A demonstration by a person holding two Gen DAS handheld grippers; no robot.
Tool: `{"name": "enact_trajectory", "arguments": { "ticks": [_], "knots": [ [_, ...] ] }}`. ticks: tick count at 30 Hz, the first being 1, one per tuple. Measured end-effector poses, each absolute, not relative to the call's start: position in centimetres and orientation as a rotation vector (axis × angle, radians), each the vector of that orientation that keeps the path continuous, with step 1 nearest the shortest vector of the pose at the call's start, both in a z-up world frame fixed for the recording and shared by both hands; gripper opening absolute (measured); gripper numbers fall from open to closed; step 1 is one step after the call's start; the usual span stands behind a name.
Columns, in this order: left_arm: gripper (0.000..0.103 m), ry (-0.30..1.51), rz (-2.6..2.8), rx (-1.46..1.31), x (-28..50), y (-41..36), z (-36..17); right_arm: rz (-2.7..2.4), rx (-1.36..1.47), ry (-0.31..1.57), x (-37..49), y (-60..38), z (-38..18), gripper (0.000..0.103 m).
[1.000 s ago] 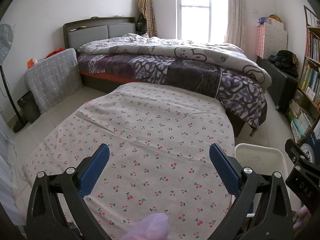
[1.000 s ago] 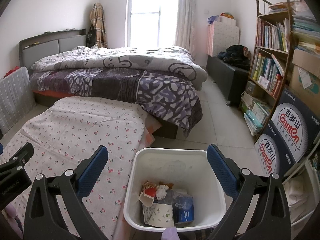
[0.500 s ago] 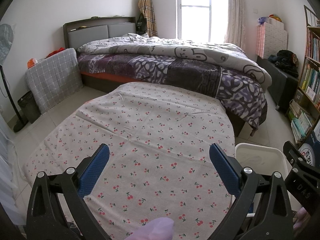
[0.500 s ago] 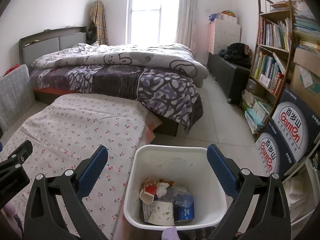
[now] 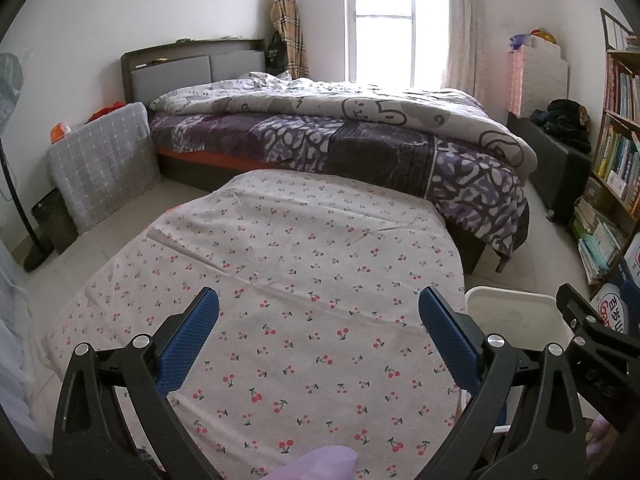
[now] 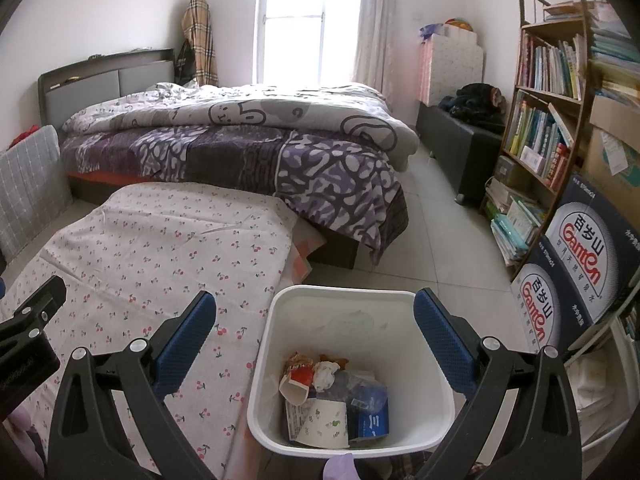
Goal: Collect trash
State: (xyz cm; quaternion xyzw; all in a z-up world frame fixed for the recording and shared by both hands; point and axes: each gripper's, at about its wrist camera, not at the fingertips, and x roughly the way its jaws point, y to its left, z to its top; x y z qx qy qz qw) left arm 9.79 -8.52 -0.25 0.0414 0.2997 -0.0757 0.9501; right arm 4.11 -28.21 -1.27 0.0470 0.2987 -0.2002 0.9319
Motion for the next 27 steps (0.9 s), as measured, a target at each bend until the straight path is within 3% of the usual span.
{"name": "enact_trajectory", "arguments": {
  "ticks": [27],
  "knots": [
    [0.096,0.663,-0.161,0.088,10.5,-8.3,-0.3,-0.407,0.096,0.616,4.2,-28.4,-1.2,0.096]
  ]
}}
